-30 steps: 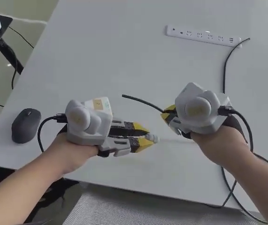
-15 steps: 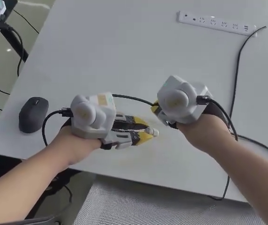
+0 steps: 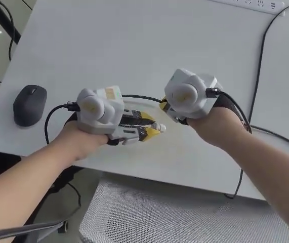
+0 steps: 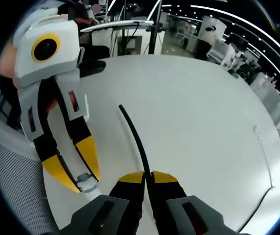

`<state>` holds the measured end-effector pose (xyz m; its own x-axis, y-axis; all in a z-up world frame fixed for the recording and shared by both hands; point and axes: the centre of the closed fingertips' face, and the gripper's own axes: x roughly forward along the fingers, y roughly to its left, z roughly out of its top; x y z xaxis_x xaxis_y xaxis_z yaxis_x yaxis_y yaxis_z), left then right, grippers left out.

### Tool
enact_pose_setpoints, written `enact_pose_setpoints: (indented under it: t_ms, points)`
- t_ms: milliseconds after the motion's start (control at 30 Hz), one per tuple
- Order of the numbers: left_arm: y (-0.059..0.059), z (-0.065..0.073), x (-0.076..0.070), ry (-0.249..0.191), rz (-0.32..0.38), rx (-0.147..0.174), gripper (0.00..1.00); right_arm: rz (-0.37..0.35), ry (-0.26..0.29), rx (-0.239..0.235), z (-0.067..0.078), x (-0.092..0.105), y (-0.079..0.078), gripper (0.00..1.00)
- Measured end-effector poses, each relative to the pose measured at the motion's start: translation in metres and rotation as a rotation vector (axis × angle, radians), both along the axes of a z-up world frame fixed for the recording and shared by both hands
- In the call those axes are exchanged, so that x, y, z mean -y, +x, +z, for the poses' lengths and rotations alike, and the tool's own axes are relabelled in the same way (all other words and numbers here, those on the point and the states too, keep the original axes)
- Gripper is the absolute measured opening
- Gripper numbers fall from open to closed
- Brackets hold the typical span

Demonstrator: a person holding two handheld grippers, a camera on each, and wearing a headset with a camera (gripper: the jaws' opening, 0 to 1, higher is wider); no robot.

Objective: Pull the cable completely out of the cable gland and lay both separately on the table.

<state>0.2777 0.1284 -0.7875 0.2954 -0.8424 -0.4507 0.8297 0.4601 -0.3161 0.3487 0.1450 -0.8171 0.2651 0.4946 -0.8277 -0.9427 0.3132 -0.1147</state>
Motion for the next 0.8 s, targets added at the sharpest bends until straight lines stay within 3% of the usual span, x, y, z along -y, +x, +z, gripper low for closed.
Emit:
enact_pose_setpoints:
  t_ms: [433,500,800]
  points:
    - [-0.003,-0.009,-0.007,0.044,0.0,0.003,0.16,-0.01,0.01,-0.024,-0.007,-0.001,-0.001,0.0]
    - [-0.005,-0.013,-0.006,0.074,-0.021,0.015,0.16,-0.011,0.007,-0.024,-0.007,-0.001,-0.001,0.0]
    - [-0.006,-0.016,-0.007,0.091,-0.033,0.023,0.16,-0.026,0.013,-0.036,-0.005,-0.001,-0.002,0.01]
